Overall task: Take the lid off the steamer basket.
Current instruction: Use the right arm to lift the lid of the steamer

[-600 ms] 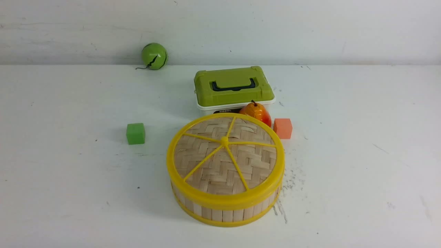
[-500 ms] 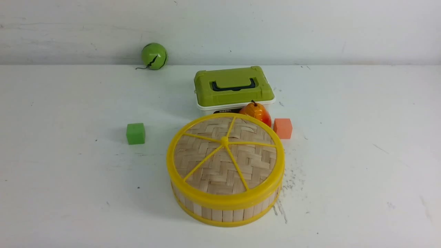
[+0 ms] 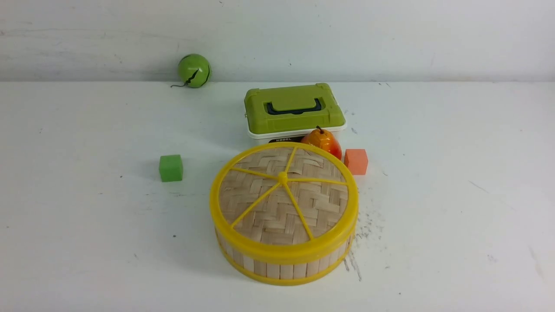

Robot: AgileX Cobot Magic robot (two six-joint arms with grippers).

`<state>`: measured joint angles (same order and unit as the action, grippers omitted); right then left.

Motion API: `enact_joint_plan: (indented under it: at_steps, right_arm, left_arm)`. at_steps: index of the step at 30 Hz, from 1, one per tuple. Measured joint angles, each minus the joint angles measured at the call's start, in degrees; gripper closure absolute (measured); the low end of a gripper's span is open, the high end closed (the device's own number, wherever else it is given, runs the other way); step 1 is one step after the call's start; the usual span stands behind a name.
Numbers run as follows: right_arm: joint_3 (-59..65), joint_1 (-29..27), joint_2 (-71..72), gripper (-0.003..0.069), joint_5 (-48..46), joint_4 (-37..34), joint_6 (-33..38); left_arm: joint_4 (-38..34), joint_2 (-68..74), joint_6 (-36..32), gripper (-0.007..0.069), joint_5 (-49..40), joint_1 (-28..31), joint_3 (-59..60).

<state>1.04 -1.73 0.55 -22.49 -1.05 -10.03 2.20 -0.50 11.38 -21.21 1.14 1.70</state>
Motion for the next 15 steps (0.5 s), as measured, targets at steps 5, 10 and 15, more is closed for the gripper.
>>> enact_joint_plan:
  at_steps: [5,10,15]
  right_arm:
    - [0.0,0.0,0.0,0.0571,0.0,0.0,0.0]
    - [0.0,0.0,0.0,0.0566,0.0,0.3,0.0]
    - [0.0,0.0,0.0,0.0566,0.1,1.1,0.0]
  left_arm:
    - [0.0,0.0,0.0,0.0385,0.0,0.0,0.0]
    - [0.0,0.0,0.0,0.0385,0.0,0.0,0.0]
    - [0.0,0.0,0.0,0.0385,0.0,0.0,0.0]
